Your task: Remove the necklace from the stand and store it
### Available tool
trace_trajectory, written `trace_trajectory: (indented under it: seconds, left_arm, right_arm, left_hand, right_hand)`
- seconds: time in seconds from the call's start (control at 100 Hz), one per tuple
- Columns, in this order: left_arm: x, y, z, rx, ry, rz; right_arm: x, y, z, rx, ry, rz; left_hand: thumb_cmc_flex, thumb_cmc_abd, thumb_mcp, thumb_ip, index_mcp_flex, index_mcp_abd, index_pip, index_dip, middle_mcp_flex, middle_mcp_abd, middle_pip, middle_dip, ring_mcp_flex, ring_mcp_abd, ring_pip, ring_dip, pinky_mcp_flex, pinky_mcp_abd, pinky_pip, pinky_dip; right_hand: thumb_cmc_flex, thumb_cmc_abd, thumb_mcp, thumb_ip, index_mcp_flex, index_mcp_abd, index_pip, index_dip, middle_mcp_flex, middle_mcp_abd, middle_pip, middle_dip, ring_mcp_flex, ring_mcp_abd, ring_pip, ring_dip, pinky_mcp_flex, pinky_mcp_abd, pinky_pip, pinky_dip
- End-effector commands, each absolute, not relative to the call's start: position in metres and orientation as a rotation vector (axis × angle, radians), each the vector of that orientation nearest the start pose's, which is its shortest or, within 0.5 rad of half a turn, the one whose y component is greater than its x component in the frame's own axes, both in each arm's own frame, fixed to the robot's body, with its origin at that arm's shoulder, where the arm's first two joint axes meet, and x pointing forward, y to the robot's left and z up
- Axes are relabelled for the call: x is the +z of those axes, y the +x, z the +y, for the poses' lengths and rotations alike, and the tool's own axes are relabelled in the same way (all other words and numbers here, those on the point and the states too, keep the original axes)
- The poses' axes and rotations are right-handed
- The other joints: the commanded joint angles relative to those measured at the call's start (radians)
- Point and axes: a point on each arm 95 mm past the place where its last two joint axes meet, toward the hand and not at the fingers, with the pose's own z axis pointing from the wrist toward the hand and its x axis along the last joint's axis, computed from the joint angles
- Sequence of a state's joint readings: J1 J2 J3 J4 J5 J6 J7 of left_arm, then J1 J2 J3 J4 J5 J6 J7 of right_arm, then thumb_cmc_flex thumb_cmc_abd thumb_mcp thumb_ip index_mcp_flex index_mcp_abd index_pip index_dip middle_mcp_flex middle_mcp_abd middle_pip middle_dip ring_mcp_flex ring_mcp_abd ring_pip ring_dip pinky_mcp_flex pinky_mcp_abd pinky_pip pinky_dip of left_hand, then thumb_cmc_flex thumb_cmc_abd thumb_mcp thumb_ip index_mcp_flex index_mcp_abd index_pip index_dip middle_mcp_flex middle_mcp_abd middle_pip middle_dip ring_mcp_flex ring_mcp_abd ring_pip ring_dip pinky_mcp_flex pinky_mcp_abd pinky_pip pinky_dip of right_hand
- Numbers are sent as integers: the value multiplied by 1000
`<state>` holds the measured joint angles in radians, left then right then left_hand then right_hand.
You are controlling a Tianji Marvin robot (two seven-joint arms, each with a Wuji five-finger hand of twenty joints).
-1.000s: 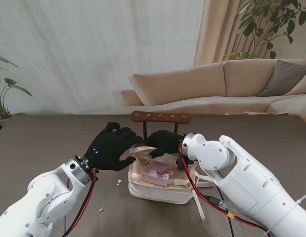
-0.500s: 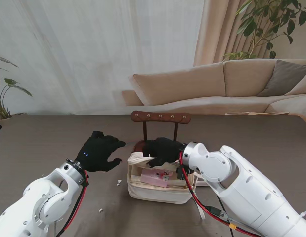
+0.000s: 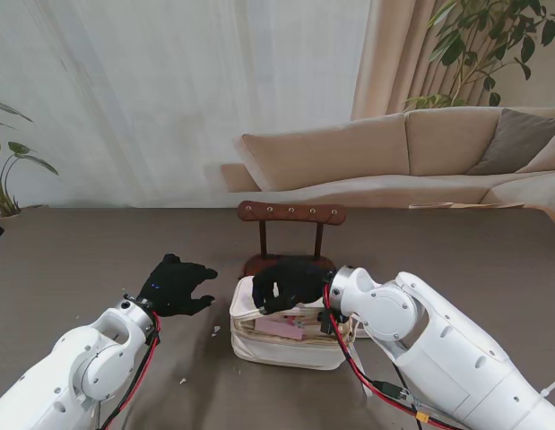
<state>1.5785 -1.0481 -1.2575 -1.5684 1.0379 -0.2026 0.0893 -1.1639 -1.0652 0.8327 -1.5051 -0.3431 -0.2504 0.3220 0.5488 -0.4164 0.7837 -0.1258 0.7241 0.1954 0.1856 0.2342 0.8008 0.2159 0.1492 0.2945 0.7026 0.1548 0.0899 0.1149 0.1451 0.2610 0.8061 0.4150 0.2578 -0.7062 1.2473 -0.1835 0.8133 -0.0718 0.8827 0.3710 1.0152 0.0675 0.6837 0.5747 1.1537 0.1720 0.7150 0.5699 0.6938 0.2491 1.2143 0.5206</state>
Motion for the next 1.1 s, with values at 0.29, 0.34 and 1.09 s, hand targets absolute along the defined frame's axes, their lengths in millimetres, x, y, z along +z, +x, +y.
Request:
trace_trajectory:
  seconds: [0.29, 0.34, 1.09]
  left_arm:
    - [-346, 408, 19, -1528, -1172, 1620]
    - [-349, 409, 18, -1528, -1188, 1625]
    - [-381, 434, -7, -1515, -1432, 1675]
  right_arm:
    - [-301, 424, 113, 1957, 1151, 2015]
    - [-302, 424, 113, 1952, 1125, 2012]
    - [-316, 417, 102, 1871, 918, 1998]
  left_hand:
    - [35, 44, -29, 45, -80, 12, -42, -15, -50, 50, -12, 14, -41, 24, -28, -13, -50, 23, 10, 12]
    - [36, 48, -33, 45, -92, 6, -48, -18, -55, 59, -11, 18, -45, 26, -29, -13, -54, 23, 9, 13]
    - [72, 97, -131, 58, -311, -122, -162, -151, -167, 96, -28, 66, -156, 47, -52, -25, -137, -12, -81, 84]
  right_hand:
    - [-129, -51, -87, 14, -157, -21, -54, 55, -205, -14, 29, -3, -180, -15, -82, -60, -212, 13, -24, 44]
    - [-139, -51, -92, 12, -175, -14, -61, 53, -228, -13, 27, -4, -199, -13, -85, -62, -222, 11, -28, 45]
    - [-215, -46, -146, 7, -455, 128, -95, -14, -465, -14, 48, -25, -340, -11, -69, -82, -300, -3, -76, 79]
